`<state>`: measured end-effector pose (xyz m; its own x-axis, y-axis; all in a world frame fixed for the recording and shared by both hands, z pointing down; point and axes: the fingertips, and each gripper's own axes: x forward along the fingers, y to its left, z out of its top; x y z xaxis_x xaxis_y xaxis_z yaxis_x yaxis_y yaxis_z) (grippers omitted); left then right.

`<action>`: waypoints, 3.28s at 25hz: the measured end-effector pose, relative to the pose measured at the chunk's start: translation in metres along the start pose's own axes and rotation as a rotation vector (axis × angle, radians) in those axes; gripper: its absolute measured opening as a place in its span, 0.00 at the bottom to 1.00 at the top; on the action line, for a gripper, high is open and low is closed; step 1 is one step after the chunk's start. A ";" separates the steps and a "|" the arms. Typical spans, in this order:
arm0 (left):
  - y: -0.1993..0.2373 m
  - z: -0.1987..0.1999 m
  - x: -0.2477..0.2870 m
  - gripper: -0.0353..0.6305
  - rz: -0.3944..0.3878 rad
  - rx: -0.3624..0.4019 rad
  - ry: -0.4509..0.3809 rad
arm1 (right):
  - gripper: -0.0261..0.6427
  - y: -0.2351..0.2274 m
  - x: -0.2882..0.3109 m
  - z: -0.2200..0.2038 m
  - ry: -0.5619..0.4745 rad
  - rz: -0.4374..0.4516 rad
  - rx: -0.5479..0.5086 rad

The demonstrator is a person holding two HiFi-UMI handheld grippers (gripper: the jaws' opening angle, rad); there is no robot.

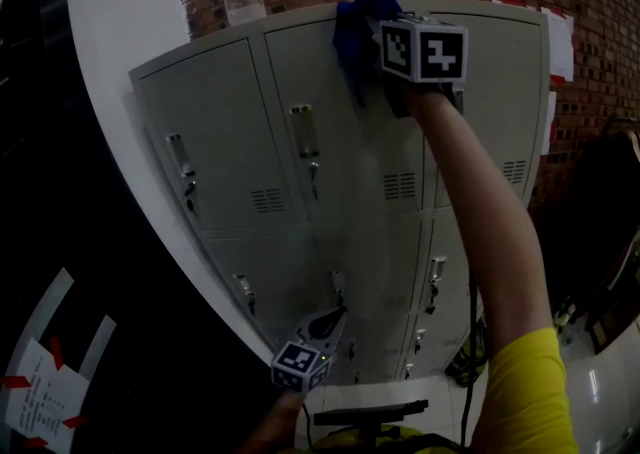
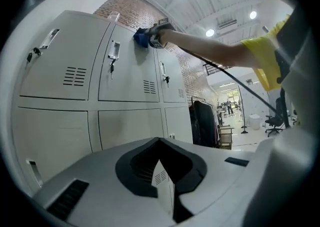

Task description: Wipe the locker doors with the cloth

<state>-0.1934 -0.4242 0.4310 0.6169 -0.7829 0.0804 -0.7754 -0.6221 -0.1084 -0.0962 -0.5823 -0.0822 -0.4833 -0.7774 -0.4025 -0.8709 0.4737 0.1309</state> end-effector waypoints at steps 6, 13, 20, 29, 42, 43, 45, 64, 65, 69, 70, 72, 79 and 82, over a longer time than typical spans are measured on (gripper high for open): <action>0.010 -0.004 -0.001 0.05 0.009 -0.023 -0.008 | 0.14 0.024 -0.064 -0.169 0.114 0.037 0.036; 0.000 -0.011 0.003 0.05 -0.033 -0.007 0.002 | 0.14 0.058 -0.146 -0.371 0.268 -0.010 0.082; 0.006 -0.010 -0.009 0.05 -0.020 -0.011 0.010 | 0.14 0.064 -0.043 -0.122 0.017 0.120 0.053; 0.028 -0.024 -0.026 0.05 0.031 -0.036 0.024 | 0.14 0.081 0.026 -0.027 0.047 0.120 -0.025; 0.022 -0.032 -0.019 0.05 -0.009 -0.026 0.039 | 0.14 0.124 -0.114 -0.374 0.251 0.061 0.098; 0.021 -0.032 -0.021 0.05 -0.008 -0.025 0.036 | 0.14 0.119 -0.107 -0.345 0.196 0.046 0.086; 0.023 -0.034 -0.026 0.05 -0.006 -0.025 0.037 | 0.14 0.111 -0.087 -0.256 0.048 0.051 0.074; 0.047 -0.045 -0.052 0.05 0.049 -0.035 0.048 | 0.14 0.149 -0.004 -0.166 0.112 0.220 0.161; 0.042 -0.046 -0.050 0.05 0.033 -0.033 0.051 | 0.14 0.150 -0.011 -0.182 0.138 0.229 0.189; 0.027 -0.048 -0.043 0.05 -0.001 -0.042 0.052 | 0.14 0.142 -0.040 -0.190 0.083 0.210 0.177; 0.026 -0.051 -0.042 0.05 0.000 -0.047 0.054 | 0.14 0.142 -0.050 -0.189 0.065 0.213 0.179; 0.026 -0.056 -0.041 0.05 0.001 -0.053 0.056 | 0.14 0.155 -0.067 -0.199 0.075 0.264 0.185; 0.022 -0.057 -0.043 0.05 0.003 -0.074 0.041 | 0.14 0.181 -0.098 -0.251 0.086 0.299 0.226; 0.025 -0.066 -0.050 0.05 0.017 -0.085 0.059 | 0.14 0.179 -0.116 -0.280 0.103 0.230 0.173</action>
<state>-0.2521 -0.4012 0.4893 0.5967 -0.7905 0.1382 -0.7957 -0.6051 -0.0256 -0.2207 -0.5233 0.2415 -0.6801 -0.6754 -0.2851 -0.7139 0.6986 0.0480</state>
